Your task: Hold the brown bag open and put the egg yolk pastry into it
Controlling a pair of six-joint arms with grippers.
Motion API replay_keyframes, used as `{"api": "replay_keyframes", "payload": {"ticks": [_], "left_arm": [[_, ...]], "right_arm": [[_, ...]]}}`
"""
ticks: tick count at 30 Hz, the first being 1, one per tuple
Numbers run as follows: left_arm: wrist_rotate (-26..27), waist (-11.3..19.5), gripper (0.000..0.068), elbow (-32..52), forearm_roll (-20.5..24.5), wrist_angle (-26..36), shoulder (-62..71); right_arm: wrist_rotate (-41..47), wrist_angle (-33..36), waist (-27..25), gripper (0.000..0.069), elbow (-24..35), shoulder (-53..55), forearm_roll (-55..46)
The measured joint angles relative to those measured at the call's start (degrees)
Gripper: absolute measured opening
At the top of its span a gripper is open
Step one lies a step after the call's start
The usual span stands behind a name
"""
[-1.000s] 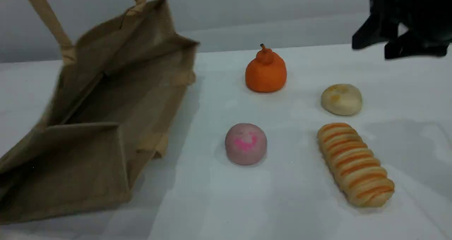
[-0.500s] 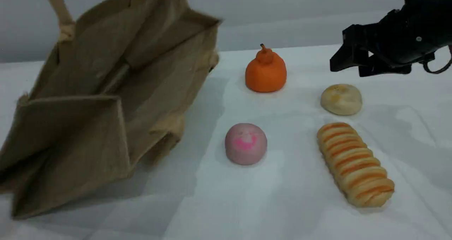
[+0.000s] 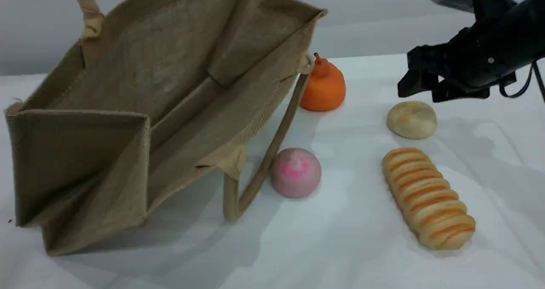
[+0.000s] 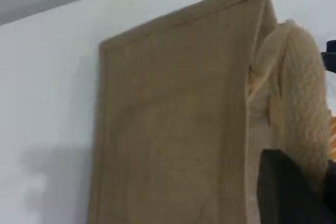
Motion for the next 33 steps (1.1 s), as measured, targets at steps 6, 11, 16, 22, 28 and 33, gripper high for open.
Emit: {"api": "replay_keyframes", "payload": {"ticks": [6, 11, 16, 22, 28, 33], "left_arm": [[-0.7, 0.0, 0.0081, 0.0, 0.0, -0.1, 0.0], [-1.3, 0.0, 0.0081, 0.0, 0.0, -0.1, 0.0], [-1.3, 0.0, 0.0081, 0.1, -0.1, -0.1, 0.0], [-1.3, 0.0, 0.0081, 0.1, -0.1, -0.1, 0.0], [-1.3, 0.0, 0.0081, 0.1, -0.1, -0.1, 0.0], [-1.3, 0.0, 0.0081, 0.1, -0.1, -0.1, 0.0]], "right_arm": [[0.1, -2.6, 0.0, 0.0434, -3.2, 4.2, 0.0], [0.1, -3.7, 0.0, 0.0434, -6.5, 7.7, 0.1], [0.0, -2.6, -0.1, 0.0434, -7.0, 9.5, 0.1], [0.0, -1.5, -0.1, 0.0400, -7.0, 10.3, 0.1], [0.1, -0.8, -0.1, 0.0204, -7.0, 11.4, 0.3], [0.1, 1.3, -0.1, 0.0058, -6.6, 11.1, 0.1]]}}
